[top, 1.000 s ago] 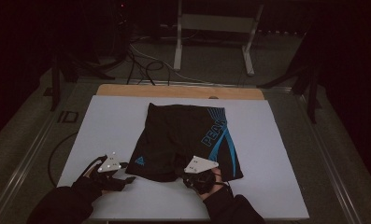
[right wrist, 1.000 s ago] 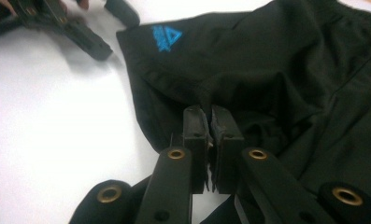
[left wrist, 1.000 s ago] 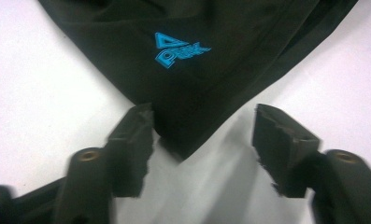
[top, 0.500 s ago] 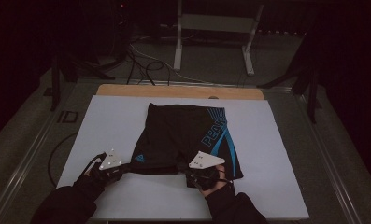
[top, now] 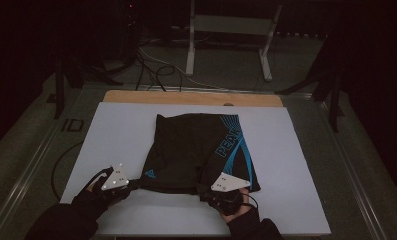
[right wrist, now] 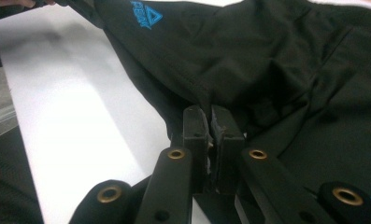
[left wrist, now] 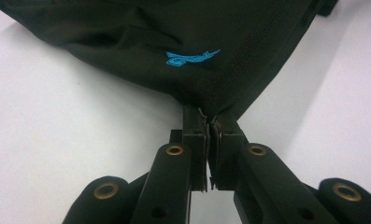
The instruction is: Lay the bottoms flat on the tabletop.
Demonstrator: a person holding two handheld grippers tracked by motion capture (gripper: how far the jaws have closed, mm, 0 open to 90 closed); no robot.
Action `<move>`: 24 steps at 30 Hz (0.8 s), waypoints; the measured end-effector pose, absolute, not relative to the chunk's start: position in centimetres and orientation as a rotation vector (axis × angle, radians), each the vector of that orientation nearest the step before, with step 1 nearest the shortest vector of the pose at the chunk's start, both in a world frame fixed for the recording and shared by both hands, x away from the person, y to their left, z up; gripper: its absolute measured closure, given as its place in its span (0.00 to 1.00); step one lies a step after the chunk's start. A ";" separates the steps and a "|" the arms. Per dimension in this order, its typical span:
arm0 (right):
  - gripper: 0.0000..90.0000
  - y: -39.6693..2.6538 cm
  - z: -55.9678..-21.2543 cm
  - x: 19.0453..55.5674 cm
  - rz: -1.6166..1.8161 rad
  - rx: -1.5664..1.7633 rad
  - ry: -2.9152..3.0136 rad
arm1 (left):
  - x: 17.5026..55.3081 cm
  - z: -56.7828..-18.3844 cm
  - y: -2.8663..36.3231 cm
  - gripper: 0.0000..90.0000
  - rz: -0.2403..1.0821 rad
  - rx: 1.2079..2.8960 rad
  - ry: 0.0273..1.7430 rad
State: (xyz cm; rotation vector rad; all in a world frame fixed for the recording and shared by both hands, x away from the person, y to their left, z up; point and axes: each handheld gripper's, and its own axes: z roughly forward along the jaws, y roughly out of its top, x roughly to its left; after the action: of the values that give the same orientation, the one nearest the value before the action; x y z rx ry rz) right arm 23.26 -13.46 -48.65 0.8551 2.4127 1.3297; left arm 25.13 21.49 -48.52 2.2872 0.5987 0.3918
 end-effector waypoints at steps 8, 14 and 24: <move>0.96 -12.8 -49.7 23.0 1.295 0.858 2.458 | 25.6 -50.7 22.1 0.96 0.322 2.326 0.619; 0.96 -12.3 -50.7 22.6 1.243 0.839 2.520 | 25.8 -51.0 22.4 0.97 0.306 2.335 0.627; 0.96 -12.1 -51.4 22.3 1.226 0.835 2.587 | 25.9 -51.4 22.8 0.97 0.295 2.350 0.632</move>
State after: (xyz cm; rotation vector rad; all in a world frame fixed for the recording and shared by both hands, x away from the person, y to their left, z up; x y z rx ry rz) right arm 22.30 -12.12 -51.45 0.8346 2.5873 1.2264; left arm 25.94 22.85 -51.44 2.3504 0.6318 0.2946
